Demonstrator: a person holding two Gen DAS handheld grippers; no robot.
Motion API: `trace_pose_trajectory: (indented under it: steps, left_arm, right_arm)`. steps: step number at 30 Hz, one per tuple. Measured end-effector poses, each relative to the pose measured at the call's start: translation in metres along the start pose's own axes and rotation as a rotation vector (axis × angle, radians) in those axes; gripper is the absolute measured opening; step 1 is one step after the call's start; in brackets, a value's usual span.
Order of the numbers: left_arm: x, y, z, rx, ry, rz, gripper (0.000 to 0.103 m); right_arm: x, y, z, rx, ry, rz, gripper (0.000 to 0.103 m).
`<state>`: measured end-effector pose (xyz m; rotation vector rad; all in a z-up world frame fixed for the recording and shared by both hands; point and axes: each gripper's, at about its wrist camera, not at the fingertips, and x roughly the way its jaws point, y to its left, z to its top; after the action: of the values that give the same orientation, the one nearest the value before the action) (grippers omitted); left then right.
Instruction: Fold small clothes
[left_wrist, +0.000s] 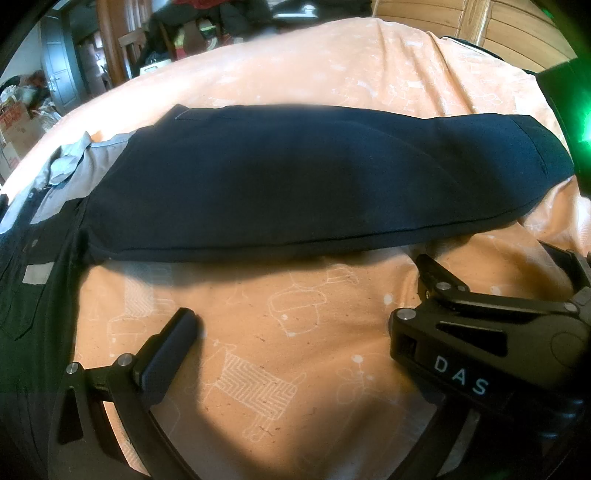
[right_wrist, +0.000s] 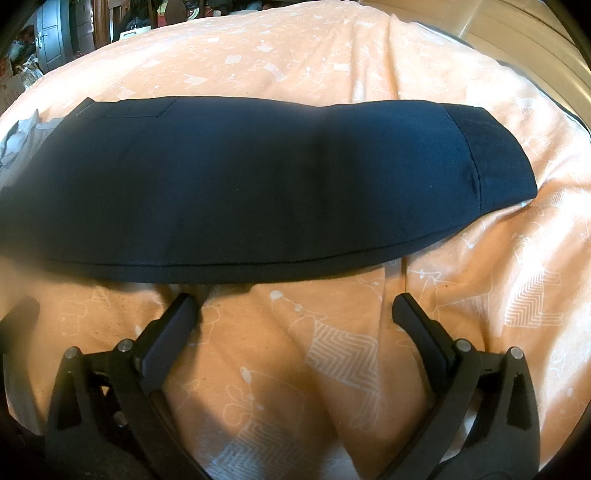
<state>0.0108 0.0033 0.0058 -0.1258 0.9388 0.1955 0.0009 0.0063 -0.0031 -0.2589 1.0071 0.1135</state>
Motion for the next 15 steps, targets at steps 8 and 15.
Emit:
trace_pose_trajectory:
  steps: [8, 15]
  left_arm:
    - [0.0000, 0.0000, -0.0001, -0.001, -0.001, -0.001, 0.103]
    - [0.0004, -0.0068, 0.0021, 0.038, -0.003, 0.023, 0.103]
  right_arm:
    - [0.0000, 0.0000, -0.0001, 0.000, -0.002, 0.000, 0.103]
    - [0.0011, -0.0022, 0.0013, 0.005, 0.005, 0.000, 0.103]
